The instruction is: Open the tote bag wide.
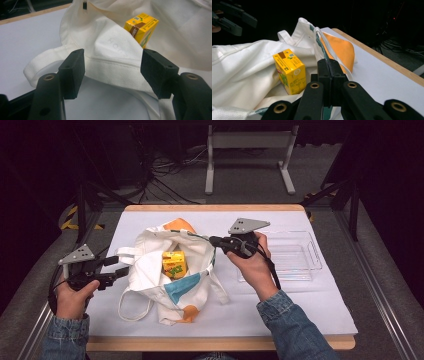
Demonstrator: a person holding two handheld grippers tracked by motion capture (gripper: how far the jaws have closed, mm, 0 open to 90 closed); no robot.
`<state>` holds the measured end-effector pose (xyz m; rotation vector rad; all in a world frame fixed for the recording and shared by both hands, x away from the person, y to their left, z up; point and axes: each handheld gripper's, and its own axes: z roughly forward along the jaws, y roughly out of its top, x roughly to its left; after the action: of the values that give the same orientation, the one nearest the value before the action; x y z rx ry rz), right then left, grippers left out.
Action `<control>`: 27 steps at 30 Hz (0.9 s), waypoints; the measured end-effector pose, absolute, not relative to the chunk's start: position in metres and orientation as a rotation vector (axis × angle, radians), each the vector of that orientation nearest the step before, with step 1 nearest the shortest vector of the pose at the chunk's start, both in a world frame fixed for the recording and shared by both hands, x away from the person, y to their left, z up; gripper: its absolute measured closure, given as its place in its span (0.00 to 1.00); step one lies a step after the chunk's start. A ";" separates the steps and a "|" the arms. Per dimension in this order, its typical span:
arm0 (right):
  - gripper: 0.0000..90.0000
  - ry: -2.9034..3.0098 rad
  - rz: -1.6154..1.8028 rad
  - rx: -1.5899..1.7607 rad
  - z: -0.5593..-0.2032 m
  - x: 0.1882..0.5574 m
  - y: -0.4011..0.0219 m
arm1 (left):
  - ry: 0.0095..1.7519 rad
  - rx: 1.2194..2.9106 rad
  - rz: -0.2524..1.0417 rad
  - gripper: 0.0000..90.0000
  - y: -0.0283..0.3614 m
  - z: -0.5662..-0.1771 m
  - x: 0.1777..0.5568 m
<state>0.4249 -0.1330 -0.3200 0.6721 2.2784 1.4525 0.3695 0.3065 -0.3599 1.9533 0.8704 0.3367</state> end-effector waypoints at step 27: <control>0.99 2.339 1.337 0.819 -0.363 0.429 -0.152 | 0.881 1.975 0.200 0.43 0.296 -0.379 0.381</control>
<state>0.4287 -0.1516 -0.3631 0.8194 2.3389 1.3368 0.3805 0.2960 -0.3789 1.9746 0.8813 0.2003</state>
